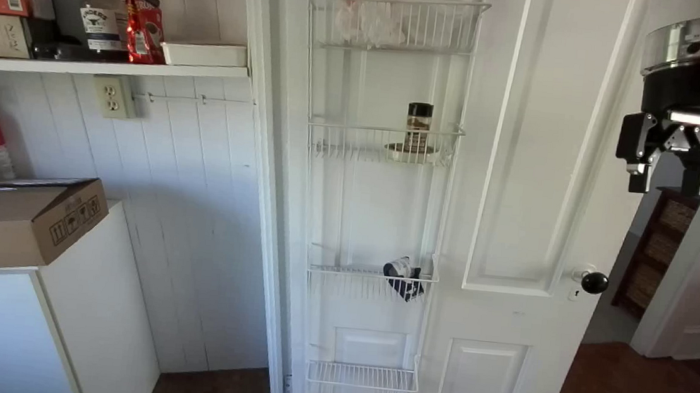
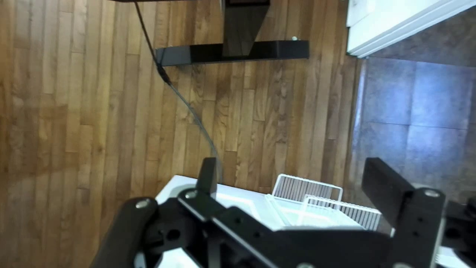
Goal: Move the spice bottle to the lower shelf
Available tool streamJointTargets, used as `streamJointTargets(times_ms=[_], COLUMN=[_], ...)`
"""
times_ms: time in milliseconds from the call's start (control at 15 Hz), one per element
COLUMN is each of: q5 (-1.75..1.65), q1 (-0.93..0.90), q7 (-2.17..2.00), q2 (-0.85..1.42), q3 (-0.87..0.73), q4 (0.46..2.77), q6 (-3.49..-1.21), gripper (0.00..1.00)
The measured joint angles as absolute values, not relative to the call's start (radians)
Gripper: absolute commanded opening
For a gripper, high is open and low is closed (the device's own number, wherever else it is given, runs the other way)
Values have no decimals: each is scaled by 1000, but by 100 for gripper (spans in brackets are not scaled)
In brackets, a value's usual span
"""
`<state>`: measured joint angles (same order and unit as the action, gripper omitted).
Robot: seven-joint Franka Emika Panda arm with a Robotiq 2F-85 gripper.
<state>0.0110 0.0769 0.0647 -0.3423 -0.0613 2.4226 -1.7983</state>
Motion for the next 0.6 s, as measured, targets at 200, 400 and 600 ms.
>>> streamJointTargets(times_ms=[200, 400, 600], q5=[155, 299, 387], q1=[48, 30, 20], q7=[134, 177, 228], q2=[-375, -412, -437], q3=[-78, -96, -109], q4=[2420, 2419, 2420], q6=[-1779, -1773, -1774], gripper=[100, 100, 100])
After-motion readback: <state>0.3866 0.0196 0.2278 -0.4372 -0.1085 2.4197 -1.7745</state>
